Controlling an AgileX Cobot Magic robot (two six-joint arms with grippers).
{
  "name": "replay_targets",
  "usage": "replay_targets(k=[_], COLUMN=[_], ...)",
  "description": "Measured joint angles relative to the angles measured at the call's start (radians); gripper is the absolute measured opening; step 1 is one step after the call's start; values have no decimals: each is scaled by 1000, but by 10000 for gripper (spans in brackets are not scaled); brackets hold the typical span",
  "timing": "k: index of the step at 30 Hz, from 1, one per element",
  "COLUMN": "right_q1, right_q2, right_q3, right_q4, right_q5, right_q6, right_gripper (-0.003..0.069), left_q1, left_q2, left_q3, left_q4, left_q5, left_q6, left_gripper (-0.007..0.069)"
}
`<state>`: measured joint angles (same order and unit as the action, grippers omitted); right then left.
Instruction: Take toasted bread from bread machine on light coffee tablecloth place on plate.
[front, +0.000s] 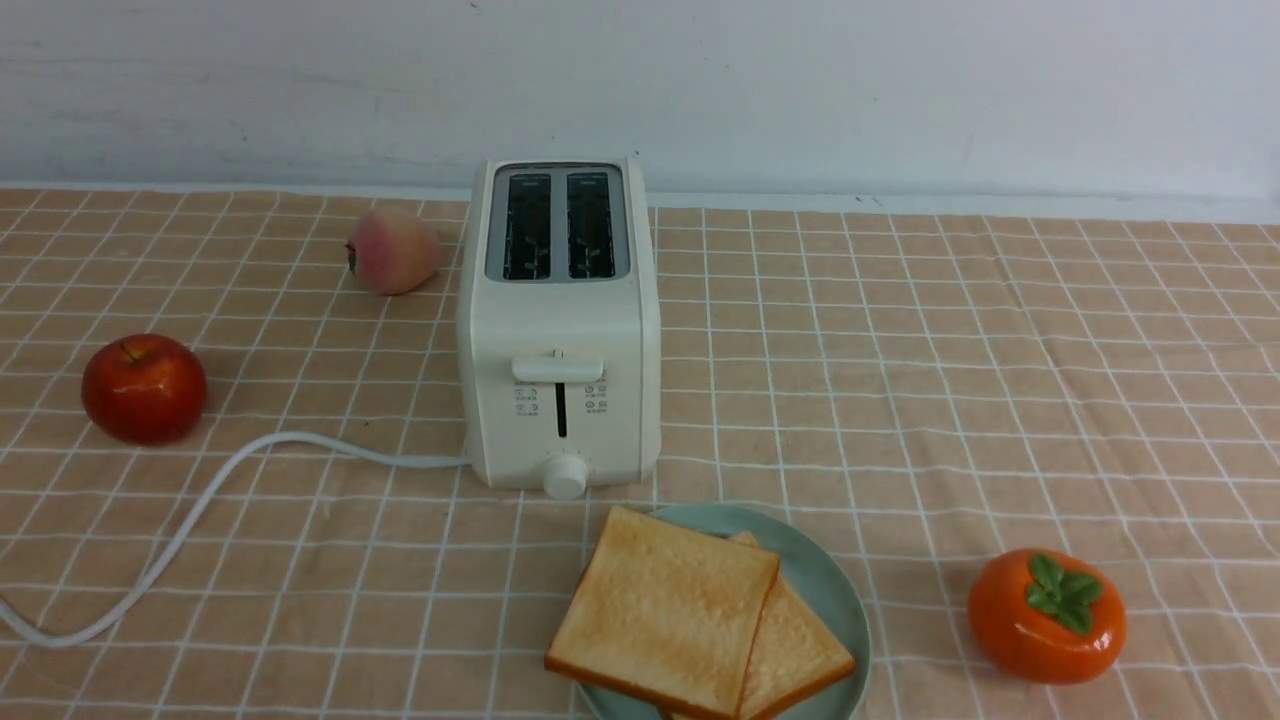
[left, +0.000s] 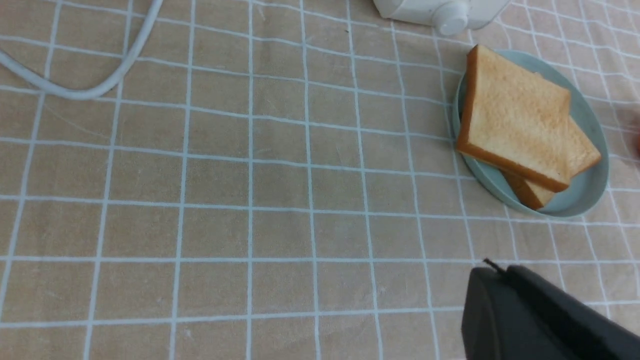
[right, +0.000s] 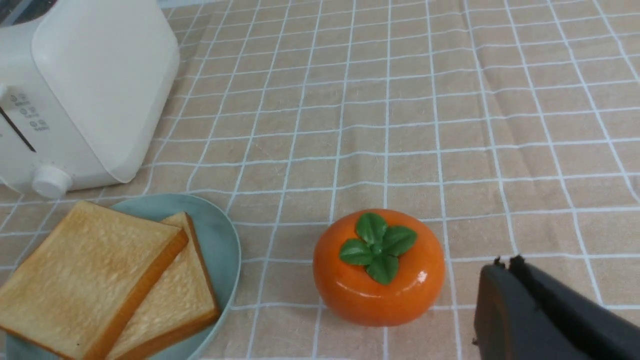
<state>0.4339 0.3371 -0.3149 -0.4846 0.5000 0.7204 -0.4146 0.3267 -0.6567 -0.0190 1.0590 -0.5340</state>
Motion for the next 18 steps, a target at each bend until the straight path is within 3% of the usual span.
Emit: replay_targets(k=[18], right_q1=[0], right_q2=[-66], right_q3=[29], right_q4=[-30], right_q5=[-4], right_q6=[4], right_gripper=[-16], left_q1=[0], left_q2=[-38], left_q3=[2], left_q4=[-42], left_q5=[23], left_q6=[0], left_gripper=[-14])
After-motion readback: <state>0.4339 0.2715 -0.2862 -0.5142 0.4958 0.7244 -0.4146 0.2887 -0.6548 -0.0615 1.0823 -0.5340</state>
